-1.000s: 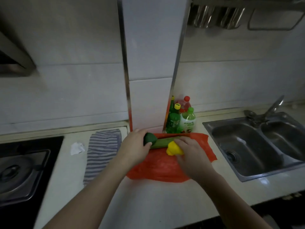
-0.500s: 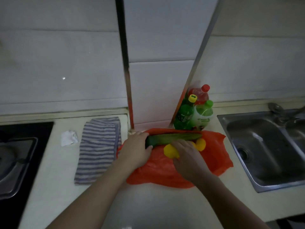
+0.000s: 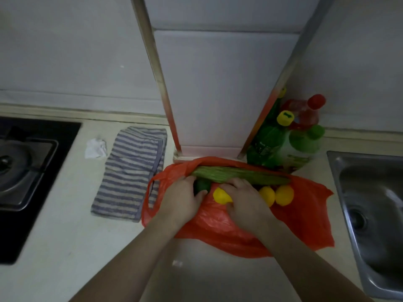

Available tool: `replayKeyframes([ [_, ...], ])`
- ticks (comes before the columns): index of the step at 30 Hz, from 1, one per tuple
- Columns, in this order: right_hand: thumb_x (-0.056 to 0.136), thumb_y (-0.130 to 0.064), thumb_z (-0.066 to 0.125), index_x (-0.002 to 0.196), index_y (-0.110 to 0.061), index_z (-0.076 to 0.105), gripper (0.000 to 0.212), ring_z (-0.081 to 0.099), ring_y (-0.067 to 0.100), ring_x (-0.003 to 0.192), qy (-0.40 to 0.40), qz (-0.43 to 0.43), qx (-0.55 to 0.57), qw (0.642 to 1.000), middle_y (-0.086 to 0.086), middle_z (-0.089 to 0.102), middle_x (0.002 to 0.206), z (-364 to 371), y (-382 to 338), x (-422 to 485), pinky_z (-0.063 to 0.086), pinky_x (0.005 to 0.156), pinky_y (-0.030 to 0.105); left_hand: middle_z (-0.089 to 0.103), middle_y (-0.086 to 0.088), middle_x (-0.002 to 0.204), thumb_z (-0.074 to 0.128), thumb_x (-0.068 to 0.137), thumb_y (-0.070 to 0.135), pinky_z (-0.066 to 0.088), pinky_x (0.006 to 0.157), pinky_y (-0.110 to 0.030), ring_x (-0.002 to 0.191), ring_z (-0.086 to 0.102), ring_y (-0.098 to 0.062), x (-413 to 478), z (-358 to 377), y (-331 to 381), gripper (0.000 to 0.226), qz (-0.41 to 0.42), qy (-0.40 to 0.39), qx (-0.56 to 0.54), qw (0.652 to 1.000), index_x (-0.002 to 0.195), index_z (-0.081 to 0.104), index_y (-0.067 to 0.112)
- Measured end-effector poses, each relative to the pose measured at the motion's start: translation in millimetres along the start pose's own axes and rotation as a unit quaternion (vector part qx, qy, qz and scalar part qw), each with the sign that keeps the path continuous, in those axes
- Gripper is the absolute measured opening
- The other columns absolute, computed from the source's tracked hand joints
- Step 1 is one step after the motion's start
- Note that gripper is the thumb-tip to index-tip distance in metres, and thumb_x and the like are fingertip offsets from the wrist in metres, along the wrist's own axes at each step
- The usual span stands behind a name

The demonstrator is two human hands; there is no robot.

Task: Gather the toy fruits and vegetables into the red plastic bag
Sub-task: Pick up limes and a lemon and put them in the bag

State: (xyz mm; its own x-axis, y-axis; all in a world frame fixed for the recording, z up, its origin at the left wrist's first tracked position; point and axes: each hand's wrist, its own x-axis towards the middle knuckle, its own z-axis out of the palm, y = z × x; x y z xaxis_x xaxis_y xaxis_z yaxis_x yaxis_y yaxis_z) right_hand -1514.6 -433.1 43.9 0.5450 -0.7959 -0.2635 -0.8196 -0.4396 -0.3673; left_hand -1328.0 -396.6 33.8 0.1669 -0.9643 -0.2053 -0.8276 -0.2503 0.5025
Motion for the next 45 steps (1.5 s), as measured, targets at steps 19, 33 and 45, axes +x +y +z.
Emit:
replayKeyframes([
  [19,0.08,-0.004,0.054,0.136,-0.02,0.047,0.058,0.037,0.02,0.124,-0.014,-0.063,-0.009,0.998,-0.002,0.046,0.136,19.6,29.8,18.5,0.044,0.09,0.032,0.062,-0.008,0.118,0.07,0.084,0.04,0.05,0.087,-0.037,0.105,0.06,-0.026,6.2,42.6,2.8,0.056,-0.042,0.032,-0.049,0.997,0.131,0.056,0.013],
  [33,0.08,-0.004,0.056,0.136,-0.019,0.049,0.059,0.039,0.022,0.124,0.002,-0.066,-0.007,0.998,-0.001,0.046,0.136,27.6,34.4,18.0,0.048,0.09,0.036,0.062,-0.008,0.114,0.073,0.08,0.025,0.047,0.084,-0.034,0.103,0.059,-0.027,5.7,44.6,0.4,0.047,-0.019,0.038,-0.042,0.998,0.123,0.06,0.012],
  [45,0.087,-0.026,0.057,0.139,-0.014,0.044,0.054,0.04,0.023,0.124,0.052,-0.018,-0.03,0.998,0.004,0.047,0.135,6.9,14.4,-4.0,0.04,0.103,0.033,0.059,-0.005,0.121,0.069,0.082,0.028,0.044,0.09,-0.03,0.11,0.058,-0.024,-4.1,13.6,5.6,0.052,0.049,0.025,-0.029,0.998,0.131,0.055,0.017],
])
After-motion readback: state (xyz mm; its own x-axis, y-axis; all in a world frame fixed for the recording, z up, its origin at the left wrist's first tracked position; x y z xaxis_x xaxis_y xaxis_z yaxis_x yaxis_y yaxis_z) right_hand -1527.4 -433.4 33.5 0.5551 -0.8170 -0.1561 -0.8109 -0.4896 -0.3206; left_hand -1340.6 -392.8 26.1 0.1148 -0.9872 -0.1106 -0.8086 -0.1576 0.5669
